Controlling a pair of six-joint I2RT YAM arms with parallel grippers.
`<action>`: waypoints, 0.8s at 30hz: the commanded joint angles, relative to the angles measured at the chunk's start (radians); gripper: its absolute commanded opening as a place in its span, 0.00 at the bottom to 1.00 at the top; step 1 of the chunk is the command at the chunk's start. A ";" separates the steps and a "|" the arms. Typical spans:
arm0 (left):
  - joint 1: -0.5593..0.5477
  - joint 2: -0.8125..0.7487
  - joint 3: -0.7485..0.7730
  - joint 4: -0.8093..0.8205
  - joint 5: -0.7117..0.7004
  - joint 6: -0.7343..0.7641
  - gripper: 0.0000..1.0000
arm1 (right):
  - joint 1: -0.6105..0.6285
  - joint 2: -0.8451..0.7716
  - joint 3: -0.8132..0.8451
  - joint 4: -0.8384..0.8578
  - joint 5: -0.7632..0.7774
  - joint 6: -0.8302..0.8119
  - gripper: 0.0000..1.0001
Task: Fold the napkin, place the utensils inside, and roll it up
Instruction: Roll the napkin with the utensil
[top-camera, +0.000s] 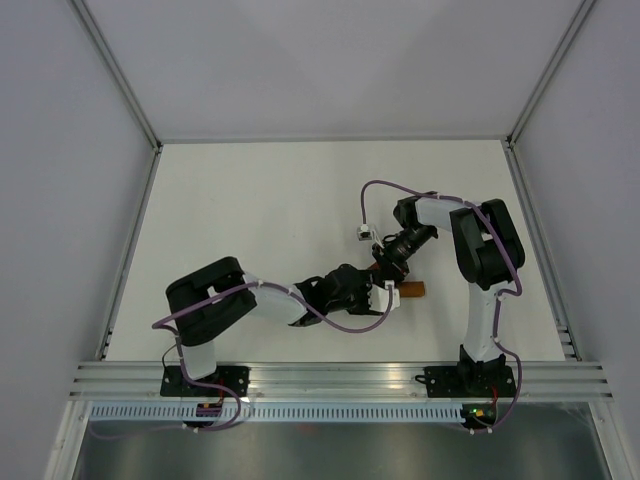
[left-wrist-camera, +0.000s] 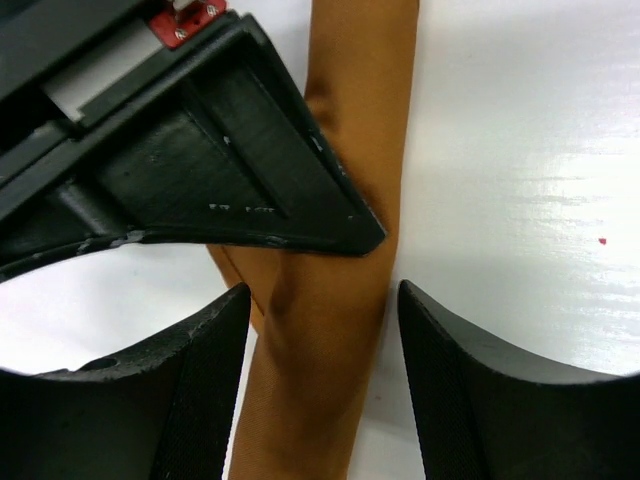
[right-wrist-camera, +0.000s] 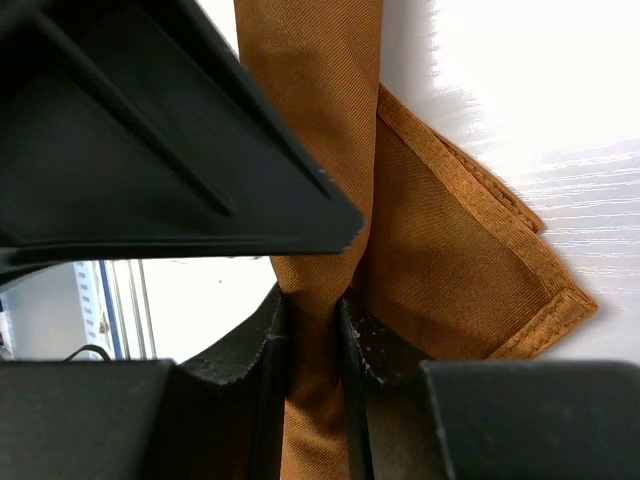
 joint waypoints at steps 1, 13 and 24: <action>-0.007 0.039 0.043 -0.035 0.054 0.043 0.66 | 0.001 0.073 -0.023 0.106 0.149 -0.059 0.22; 0.028 0.096 0.092 -0.164 0.114 -0.017 0.38 | -0.001 0.070 -0.019 0.097 0.141 -0.068 0.24; 0.048 0.113 0.139 -0.279 0.200 -0.112 0.05 | -0.013 -0.007 -0.023 0.117 0.131 -0.027 0.54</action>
